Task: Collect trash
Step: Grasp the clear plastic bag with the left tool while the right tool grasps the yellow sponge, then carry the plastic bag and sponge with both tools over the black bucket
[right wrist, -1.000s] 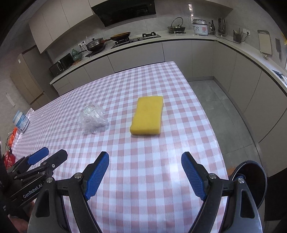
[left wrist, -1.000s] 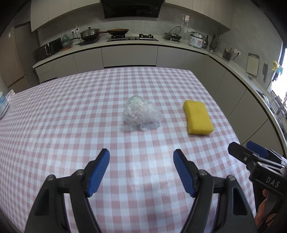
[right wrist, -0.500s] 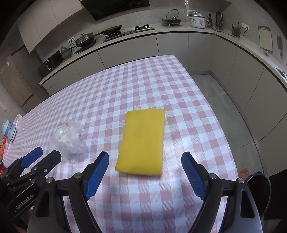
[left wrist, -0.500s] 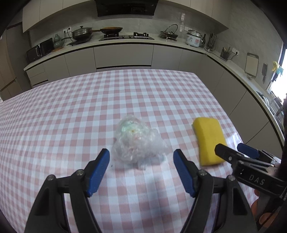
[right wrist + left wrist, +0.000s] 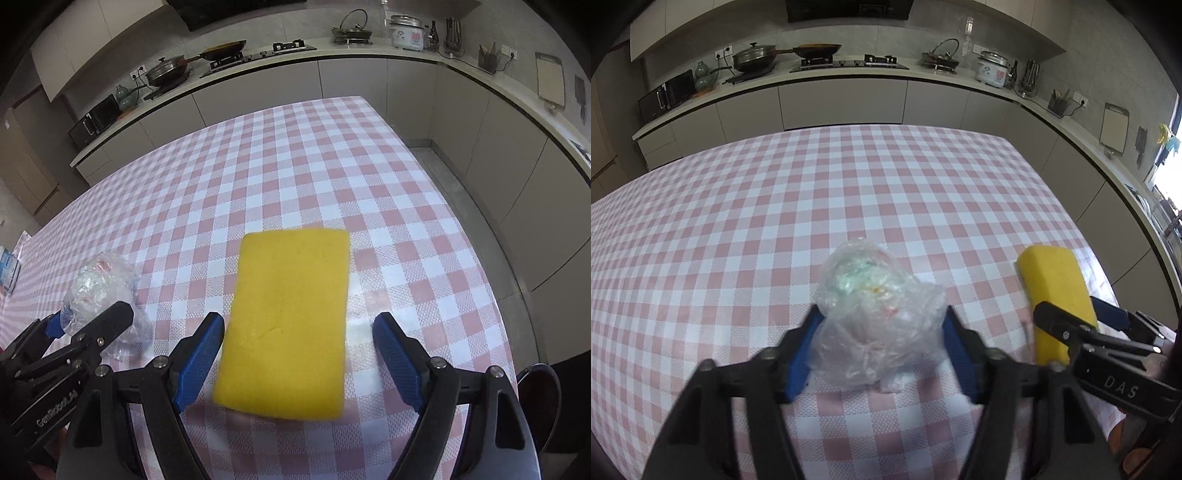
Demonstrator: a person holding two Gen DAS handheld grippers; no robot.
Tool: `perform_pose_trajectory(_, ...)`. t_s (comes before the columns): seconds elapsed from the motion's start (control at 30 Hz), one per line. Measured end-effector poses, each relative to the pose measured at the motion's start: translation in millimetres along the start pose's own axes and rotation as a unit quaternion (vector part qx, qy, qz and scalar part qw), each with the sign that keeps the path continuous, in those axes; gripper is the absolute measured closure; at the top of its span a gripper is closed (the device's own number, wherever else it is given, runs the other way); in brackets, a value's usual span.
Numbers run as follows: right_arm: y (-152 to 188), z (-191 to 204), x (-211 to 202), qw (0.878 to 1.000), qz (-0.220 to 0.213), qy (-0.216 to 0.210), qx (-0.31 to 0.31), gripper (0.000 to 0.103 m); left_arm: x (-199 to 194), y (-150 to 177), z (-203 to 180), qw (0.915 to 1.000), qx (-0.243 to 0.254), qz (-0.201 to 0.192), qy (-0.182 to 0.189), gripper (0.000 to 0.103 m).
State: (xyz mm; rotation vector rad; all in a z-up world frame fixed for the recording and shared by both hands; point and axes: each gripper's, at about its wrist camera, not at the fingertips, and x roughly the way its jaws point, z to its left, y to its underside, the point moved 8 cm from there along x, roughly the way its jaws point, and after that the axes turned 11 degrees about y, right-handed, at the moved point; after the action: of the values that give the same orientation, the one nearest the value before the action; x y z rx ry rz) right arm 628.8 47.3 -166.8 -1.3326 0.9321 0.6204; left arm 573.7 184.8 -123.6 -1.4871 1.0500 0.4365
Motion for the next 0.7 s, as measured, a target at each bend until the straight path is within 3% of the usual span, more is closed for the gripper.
perform_pose_trajectory(0.07, 1, 3, -1, 1.000, -0.008, 0.003, -0.009, 0.020, 2, 4, 1, 1.0000, -0.005, 0.003, 0.001, 0.057)
perform_pose_trajectory(0.13, 4, 8, 0, 0.999, -0.020, 0.026, -0.037, 0.034, -1, 6, 0, 1.0000, 0.002, 0.000, -0.003, 0.061)
perform_pose_trajectory(0.2, 6, 11, -2, 0.997, -0.031, 0.038, -0.059, 0.041, -3, 8, -1, 1.0000, -0.001, -0.004, 0.000, 0.064)
perform_pose_trajectory(0.33, 7, 8, -4, 0.997, -0.034, 0.027, -0.060, 0.050, -11, 15, -4, 0.9999, -0.007, -0.008, 0.006, 0.067)
perform_pose_trajectory(0.7, 29, -9, -36, 0.998, -0.034, -0.042, -0.024, 0.054, -54, 34, -22, 0.9995, -0.007, -0.024, 0.017, 0.067)
